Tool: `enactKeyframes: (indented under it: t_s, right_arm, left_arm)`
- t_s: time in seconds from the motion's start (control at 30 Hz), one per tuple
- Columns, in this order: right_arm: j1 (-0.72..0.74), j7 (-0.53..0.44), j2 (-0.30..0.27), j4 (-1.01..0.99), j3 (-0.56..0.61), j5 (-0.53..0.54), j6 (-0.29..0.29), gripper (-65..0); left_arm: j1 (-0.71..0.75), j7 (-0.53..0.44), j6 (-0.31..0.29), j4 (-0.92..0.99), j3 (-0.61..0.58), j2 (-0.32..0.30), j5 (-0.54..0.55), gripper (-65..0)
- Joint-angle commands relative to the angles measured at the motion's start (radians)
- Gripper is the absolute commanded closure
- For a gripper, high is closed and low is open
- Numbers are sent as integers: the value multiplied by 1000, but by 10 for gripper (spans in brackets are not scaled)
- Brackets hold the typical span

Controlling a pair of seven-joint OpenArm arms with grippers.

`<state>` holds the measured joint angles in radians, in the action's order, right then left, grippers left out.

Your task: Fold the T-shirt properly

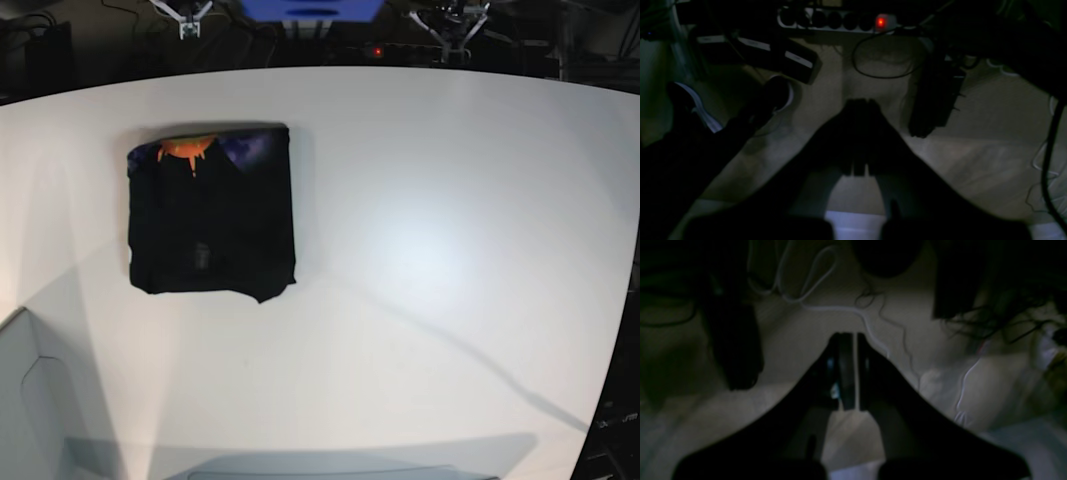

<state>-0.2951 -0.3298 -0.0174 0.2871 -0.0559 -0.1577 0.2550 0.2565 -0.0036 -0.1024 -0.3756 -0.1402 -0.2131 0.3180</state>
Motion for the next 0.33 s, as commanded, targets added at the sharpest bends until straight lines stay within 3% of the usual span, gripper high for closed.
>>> enactKeyframes:
  t_s: [0.0, 0.3]
  right_arm:
    - [-5, -10, 15, -1, 4, -1, 8, 0]
    - [27, 50, 24, -1, 3, -1, 10, 0]
  left_arm:
    - [-4, -9, -4, -6, -2, -1, 0, 0]
    - [-26, -3, -6, -6, -6, 7, -6, 0]
